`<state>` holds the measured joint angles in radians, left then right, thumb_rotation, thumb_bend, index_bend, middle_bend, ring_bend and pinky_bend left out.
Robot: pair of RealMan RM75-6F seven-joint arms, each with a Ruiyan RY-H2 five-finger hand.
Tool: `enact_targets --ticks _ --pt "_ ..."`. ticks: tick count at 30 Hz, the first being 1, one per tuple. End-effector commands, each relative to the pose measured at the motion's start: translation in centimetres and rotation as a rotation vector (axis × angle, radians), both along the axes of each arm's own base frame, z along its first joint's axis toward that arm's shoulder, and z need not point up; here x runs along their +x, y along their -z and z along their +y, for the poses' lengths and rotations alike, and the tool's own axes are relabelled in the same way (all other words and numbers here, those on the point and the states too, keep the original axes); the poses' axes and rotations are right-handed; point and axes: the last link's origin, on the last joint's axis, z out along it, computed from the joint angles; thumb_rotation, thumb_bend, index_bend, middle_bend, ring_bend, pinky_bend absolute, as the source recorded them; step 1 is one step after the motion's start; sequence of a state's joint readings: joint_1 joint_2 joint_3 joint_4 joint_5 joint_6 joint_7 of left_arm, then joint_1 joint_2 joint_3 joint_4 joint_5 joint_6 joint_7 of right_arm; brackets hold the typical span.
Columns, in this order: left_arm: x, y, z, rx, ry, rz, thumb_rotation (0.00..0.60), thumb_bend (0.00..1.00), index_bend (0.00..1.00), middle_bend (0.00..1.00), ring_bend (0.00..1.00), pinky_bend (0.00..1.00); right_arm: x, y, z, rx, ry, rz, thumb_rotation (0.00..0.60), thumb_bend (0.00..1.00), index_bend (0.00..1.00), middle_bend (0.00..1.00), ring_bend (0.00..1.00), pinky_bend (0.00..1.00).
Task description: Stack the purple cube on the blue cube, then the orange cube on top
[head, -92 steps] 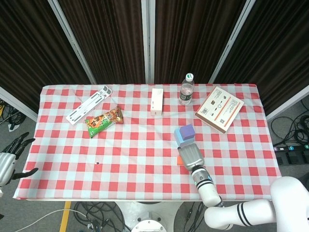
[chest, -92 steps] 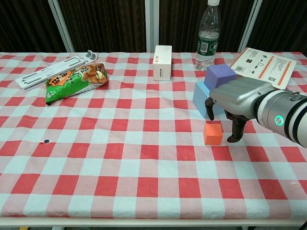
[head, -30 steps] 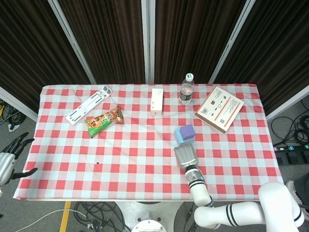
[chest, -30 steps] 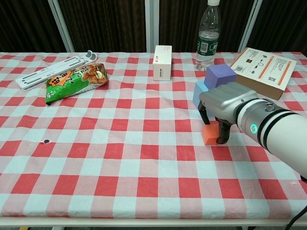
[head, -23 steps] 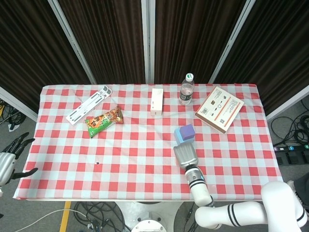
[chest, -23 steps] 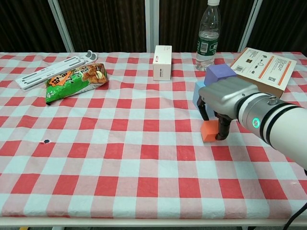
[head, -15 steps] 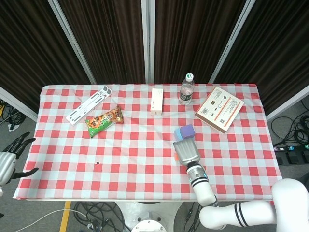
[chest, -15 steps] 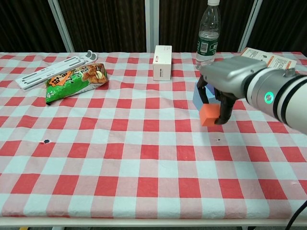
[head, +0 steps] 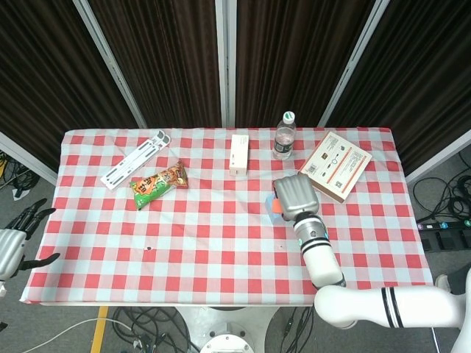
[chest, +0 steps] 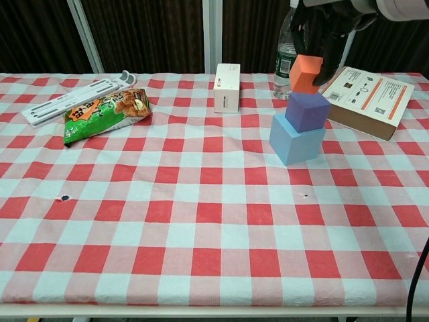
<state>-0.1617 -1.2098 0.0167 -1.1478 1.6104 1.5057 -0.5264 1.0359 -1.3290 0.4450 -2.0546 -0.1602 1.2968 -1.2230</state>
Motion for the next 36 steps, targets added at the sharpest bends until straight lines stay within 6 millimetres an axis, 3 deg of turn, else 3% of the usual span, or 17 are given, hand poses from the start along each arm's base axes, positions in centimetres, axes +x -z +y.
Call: enact_targets --ticks 1,13,25,36 --pt "0.1 0.0 -0.1 -0.003 0.003 0.005 0.600 0.05 0.21 0.15 0.13 0.28 0.3 -0.4 -1.6 0.027 -0.010 0.031 0.600 0.08 0.57 1.00 1.00 0.95" --pt "0.5 0.2 -0.3 -0.017 0.010 0.016 0.600 0.05 0.21 0.15 0.13 0.28 -2.0 0.2 -5.0 0.092 -0.097 0.129 0.600 0.07 0.57 1.00 1.00 0.95" --pt "0.8 0.3 -0.3 -0.024 0.015 0.016 0.600 0.05 0.21 0.15 0.13 0.28 -3.2 -0.4 -5.2 0.134 -0.089 0.114 0.600 0.08 0.57 1.00 1.00 0.95" --pt "0.6 0.2 -0.3 -0.027 0.008 0.018 0.600 0.05 0.21 0.15 0.13 0.28 -4.3 0.4 -5.8 0.153 -0.058 0.114 0.600 0.07 0.57 1.00 1.00 0.95"
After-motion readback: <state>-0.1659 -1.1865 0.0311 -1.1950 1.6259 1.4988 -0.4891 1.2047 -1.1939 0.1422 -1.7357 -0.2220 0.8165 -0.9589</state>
